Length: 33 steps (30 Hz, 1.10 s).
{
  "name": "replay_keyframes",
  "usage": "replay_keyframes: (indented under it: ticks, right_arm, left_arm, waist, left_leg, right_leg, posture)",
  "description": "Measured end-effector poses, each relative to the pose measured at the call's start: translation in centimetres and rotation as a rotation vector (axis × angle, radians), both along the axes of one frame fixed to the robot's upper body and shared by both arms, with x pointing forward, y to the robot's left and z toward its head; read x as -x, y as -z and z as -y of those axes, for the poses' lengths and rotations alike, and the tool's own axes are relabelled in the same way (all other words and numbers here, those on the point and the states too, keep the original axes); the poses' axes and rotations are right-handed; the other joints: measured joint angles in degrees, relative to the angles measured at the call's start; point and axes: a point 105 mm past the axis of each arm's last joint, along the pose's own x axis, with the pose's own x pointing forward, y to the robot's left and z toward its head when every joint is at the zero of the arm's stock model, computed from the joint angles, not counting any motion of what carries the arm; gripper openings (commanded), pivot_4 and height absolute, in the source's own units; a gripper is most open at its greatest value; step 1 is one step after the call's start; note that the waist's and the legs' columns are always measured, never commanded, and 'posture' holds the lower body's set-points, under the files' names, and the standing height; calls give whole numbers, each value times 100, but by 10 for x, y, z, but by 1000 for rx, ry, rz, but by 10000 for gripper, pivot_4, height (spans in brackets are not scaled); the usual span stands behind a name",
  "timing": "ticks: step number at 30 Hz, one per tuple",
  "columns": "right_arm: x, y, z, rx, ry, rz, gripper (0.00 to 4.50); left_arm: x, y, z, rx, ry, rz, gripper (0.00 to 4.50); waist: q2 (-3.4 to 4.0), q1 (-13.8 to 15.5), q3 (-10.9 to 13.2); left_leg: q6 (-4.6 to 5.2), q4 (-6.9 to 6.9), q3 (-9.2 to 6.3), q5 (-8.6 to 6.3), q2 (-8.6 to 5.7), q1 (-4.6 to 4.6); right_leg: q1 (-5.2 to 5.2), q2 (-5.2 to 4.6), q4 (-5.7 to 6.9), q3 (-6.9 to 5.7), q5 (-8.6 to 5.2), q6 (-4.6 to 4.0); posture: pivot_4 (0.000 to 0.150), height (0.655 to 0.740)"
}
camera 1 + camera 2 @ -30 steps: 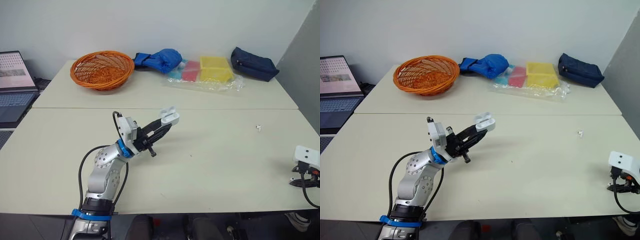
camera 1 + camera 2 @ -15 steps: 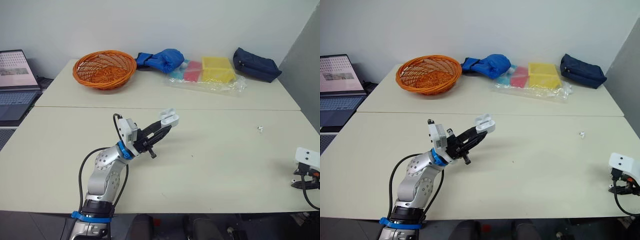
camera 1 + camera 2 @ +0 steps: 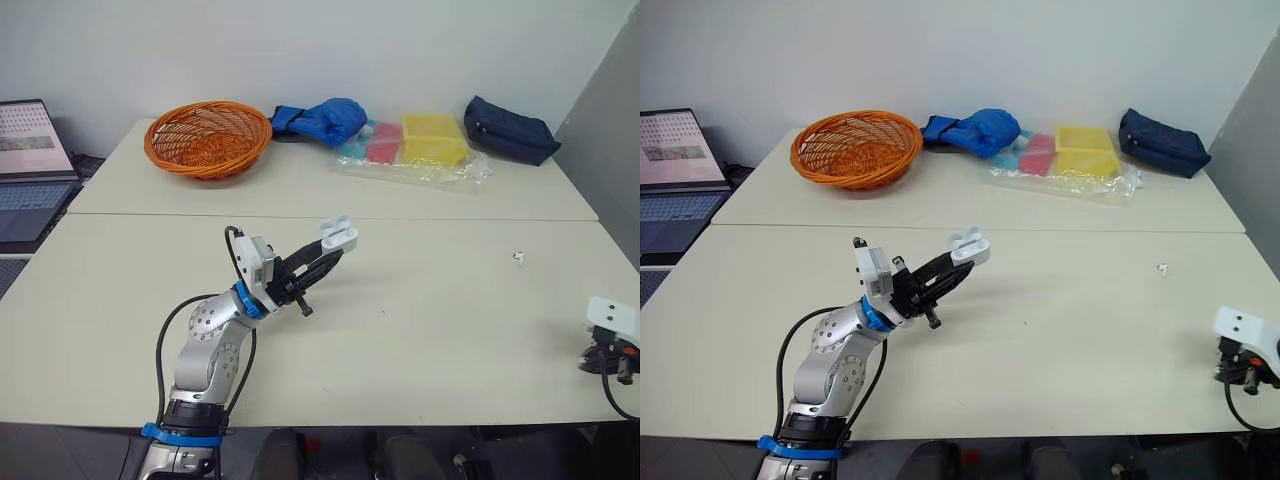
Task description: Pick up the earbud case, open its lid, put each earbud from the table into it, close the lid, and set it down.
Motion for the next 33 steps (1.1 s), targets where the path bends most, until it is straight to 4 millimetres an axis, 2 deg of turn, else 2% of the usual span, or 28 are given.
replay_keyframes:
  ticks: [2, 3, 4, 6, 8, 10, 13, 15, 20, 24, 33]
  right_arm:
    - [-27, -31, -77, -294, -128, 149, 4055]
    - [-39, -57, -114, -443, -183, 253, 4055]
    - [-44, -79, -140, -551, -222, 323, 4055]
    - [-51, -132, -185, -790, -249, 490, 4055]
    - [-41, -174, -225, -995, -293, 611, 4055]
    - [-35, -192, -252, -1098, -268, 702, 4055]
    - [-38, -186, -264, -1125, -169, 726, 4055]
    - [-45, -173, -265, -1089, -104, 757, 4055]
    - [-49, -159, -290, -1103, -87, 807, 4055]
    - [-61, -148, -289, -1089, -23, 815, 4055]
    - [-65, -140, -294, -1176, 120, 731, 4055]
  left_arm:
    - [-3, -2, 3, 2, 10, 3, 7592]
    - [-4, -3, 4, 5, 15, 7, 7592]
    - [-5, -6, 7, 11, 23, 12, 7592]
    - [-7, -6, 7, 18, 22, 11, 7592]
    - [-10, -4, 7, 23, 17, -1, 7592]
    - [-15, -7, 9, 37, 15, -2, 7592]
    - [-19, -11, 10, 45, 18, 3, 7592]
    - [-20, -8, 9, 45, 15, -8, 7592]
    - [-25, -16, 14, 55, 34, 10, 7592]
    - [-26, -17, 14, 59, 35, 9, 7592]
    - [-28, -14, 13, 62, 32, 19, 7592]
  waist:
    - [2, -122, 13]
    - [-1, -160, 16]
    - [4, -158, 22]
    - [3, -123, 25]
    - [3, -69, 23]
    - [6, 15, 20]
    - [5, 88, 16]
    - [5, 84, 16]
    - [5, 33, 16]
    - [5, 33, 16]
    - [5, 31, 16]
  left_leg:
    - [-1, -2, -11, -1, 5, 14]
    - [-1, 0, -23, 0, 9, 19]
    - [-3, 0, -28, 0, 6, 18]
    - [-5, -5, -31, 2, 15, 12]
    - [-5, -13, -38, 2, 26, 3]
    - [-6, -14, -45, 1, 25, -36]
    - [-6, -1, -46, 1, 19, -117]
    - [-5, 1, -33, 0, 12, -126]
    - [-3, 3, -29, 0, 4, -126]
    - [-1, 9, -27, 1, 6, -119]
    - [0, 6, -31, 2, 18, -109]
  right_leg:
    - [-1, 23, 7, 15, 25, 10]
    - [-2, 34, 17, 15, 28, 8]
    - [-1, 37, 20, 7, 28, 6]
    - [-2, 50, 23, -11, 26, 1]
    - [-5, 54, 20, -10, 13, -22]
    - [-34, 54, 16, -16, 6, -28]
    - [-91, 27, 15, -19, 13, -32]
    - [-100, 1, 13, -18, 14, -22]
    - [-98, -7, 7, -27, 18, -2]
    - [-96, 2, 13, -26, 17, 15]
    - [-95, 43, 16, -23, 26, -3]
  posture:
    - [1500, 7400]
    - [1500, 7400]
    - [1500, 7400]
    - [1500, 7400]
    - [1500, 7400]
    - [1500, 7400]
    - [1500, 7400]
    - [1500, 7400]
    - [1500, 7400]
    - [1500, 7400]
    - [1500, 7400]
